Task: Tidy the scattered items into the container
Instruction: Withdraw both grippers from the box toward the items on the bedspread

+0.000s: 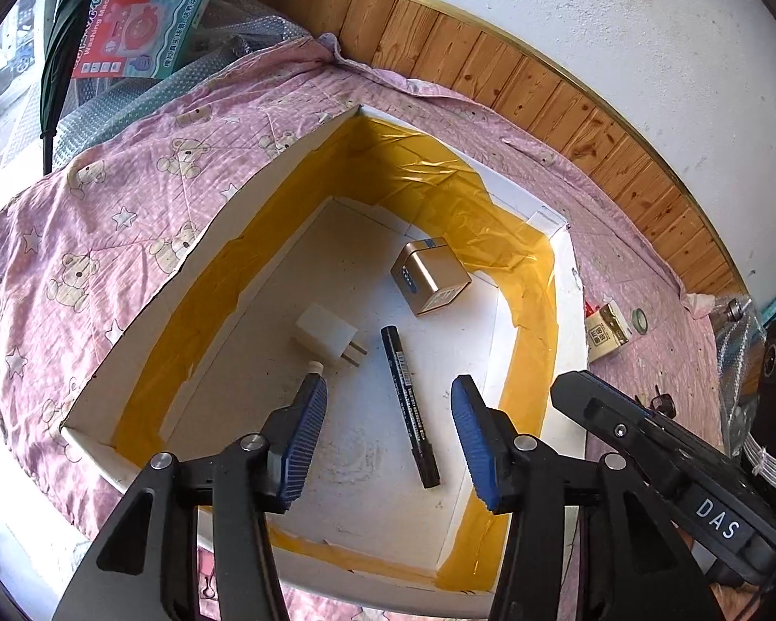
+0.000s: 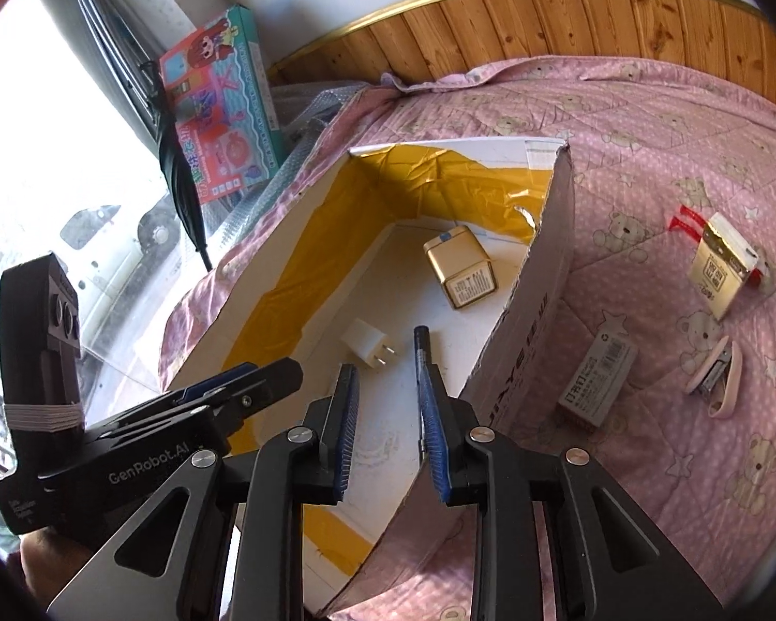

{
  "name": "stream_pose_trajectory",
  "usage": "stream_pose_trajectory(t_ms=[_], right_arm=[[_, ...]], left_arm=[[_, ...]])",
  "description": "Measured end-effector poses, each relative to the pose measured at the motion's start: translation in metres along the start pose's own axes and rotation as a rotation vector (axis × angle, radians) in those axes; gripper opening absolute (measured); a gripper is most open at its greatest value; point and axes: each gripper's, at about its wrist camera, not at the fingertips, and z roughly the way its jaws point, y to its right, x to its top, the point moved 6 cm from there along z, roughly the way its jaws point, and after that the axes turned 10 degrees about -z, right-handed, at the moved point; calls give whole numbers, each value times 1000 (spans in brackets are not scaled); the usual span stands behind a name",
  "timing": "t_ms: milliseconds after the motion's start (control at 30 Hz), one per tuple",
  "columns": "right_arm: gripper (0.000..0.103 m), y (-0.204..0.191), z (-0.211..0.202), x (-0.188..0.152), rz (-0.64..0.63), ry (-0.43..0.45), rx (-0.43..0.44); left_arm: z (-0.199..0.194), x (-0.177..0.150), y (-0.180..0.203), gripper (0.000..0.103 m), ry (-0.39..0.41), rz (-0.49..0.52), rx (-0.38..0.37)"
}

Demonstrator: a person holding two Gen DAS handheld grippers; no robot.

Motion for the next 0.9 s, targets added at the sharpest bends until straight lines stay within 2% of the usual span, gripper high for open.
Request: stream_pose_trajectory(t_ms=[300, 900], right_arm=[[27, -2, -15, -8, -18, 13, 15], [28, -9, -50, -23, -18, 50, 22]], left_arm=[[-25, 3, 18, 52, 123, 146, 149], [-70, -10, 55, 52, 191, 207, 125]])
